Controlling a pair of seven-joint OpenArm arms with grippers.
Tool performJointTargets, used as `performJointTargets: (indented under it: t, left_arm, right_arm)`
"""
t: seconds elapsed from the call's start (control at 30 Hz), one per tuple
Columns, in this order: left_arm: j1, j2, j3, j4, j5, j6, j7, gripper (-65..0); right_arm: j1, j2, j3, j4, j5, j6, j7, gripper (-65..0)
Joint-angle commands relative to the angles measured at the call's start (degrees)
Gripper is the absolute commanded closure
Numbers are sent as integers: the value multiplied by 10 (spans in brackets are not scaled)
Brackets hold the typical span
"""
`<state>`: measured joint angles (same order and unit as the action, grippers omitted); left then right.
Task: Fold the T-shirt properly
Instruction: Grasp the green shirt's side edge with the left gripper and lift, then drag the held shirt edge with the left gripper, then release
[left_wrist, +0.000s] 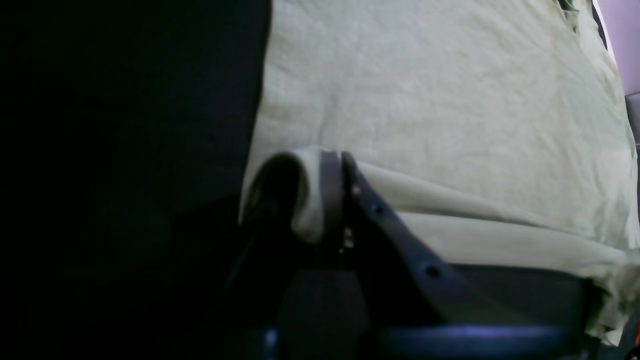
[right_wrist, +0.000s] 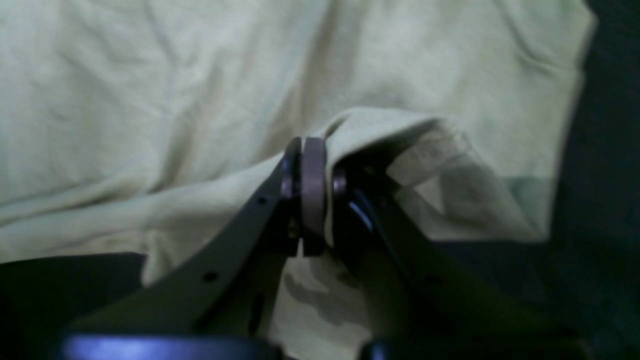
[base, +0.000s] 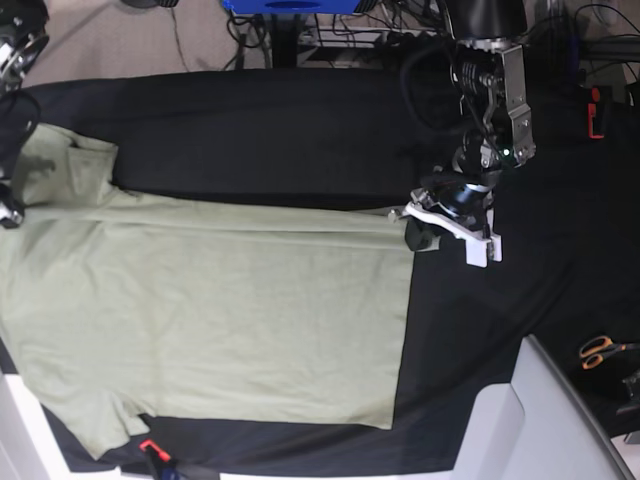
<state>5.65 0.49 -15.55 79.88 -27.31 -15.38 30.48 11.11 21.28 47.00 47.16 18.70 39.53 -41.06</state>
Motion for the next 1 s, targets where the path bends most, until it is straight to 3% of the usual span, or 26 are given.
performJointTargets:
  t: [0.0, 0.1, 0.23, 0.4, 0.6, 0.73, 0.97]
  left_arm:
    - [-12, -2, 1, 5, -7, -7, -12, 0]
    - [-28, -10, 5, -16, -7, -7, -12, 0]
    - [-43, -9, 6, -41, -7, -7, -12, 0]
    - [-50, -10, 24, -51, -6, -7, -12, 0]
    - [-66, -14, 56, -52, 22, -7, -13, 0]
    - [-88, -14, 54, -76, 36, -7, -13, 0]
    - [-136, -14, 54, -140, 36, -7, -14, 0]
  right_arm:
    - [10, 20, 2, 9, 9, 5, 15, -3]
    - [21, 19, -8, 5, 9, 5, 35, -3]
    - [42, 22, -79, -30, 9, 5, 88, -3]
    - [77, 33, -122, -87, 9, 5, 135, -3]
    - [119, 43, -132, -122, 9, 2, 164, -3]
    - [128, 43, -133, -125, 9, -44, 189, -3]
    - [138, 42, -133, -126, 9, -48, 191, -3]
